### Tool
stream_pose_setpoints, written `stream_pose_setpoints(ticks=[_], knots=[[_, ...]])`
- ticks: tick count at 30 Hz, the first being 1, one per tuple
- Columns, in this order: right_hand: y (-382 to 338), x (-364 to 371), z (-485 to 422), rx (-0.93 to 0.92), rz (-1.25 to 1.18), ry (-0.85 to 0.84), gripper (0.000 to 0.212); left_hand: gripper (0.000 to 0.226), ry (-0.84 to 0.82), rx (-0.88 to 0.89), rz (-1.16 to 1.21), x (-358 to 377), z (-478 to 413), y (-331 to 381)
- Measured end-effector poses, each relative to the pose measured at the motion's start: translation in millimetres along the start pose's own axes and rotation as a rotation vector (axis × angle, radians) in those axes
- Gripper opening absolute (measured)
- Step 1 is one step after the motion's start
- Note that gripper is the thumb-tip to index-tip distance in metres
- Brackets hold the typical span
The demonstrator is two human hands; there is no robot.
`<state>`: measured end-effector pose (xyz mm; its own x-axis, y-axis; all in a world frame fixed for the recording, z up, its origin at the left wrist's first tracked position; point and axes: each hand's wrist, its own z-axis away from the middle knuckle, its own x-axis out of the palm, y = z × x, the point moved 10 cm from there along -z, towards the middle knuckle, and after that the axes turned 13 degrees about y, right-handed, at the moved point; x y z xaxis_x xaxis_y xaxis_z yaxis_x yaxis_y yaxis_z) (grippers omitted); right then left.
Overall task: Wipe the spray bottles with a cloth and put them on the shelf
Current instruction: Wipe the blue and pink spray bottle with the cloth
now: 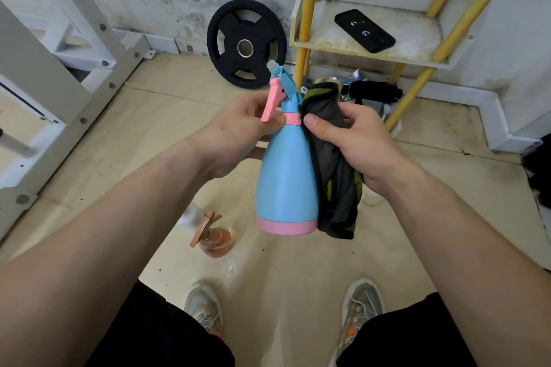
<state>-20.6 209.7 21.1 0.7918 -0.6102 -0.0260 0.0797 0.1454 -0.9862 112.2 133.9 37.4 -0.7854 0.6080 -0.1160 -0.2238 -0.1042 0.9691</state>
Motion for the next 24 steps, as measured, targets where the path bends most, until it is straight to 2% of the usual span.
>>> stream_pose_setpoints(ticks=[7, 12, 15, 24], knots=[[-1.2, 1.1, 0.7, -0.022, 0.114, -0.025, 0.014, 0.018, -0.078, -0.110, 0.128, 3.0, 2.4, -11.2], [-5.0, 2.3, 2.5, -0.032, 0.120, -0.042, 0.011, 0.017, -0.039, -0.182, 0.212, 0.5, 0.9, -20.5], [-10.4, 4.6, 5.2, -0.093, 0.200, -0.043, 0.016, 0.020, -0.007, -0.199, 0.250, 2.0, 1.4, -23.8], [-33.1, 19.3, 30.4, -0.459, 0.721, 0.084, 0.038, 0.023, 0.397, -0.256, 0.175, -19.0, -1.6, -45.7]])
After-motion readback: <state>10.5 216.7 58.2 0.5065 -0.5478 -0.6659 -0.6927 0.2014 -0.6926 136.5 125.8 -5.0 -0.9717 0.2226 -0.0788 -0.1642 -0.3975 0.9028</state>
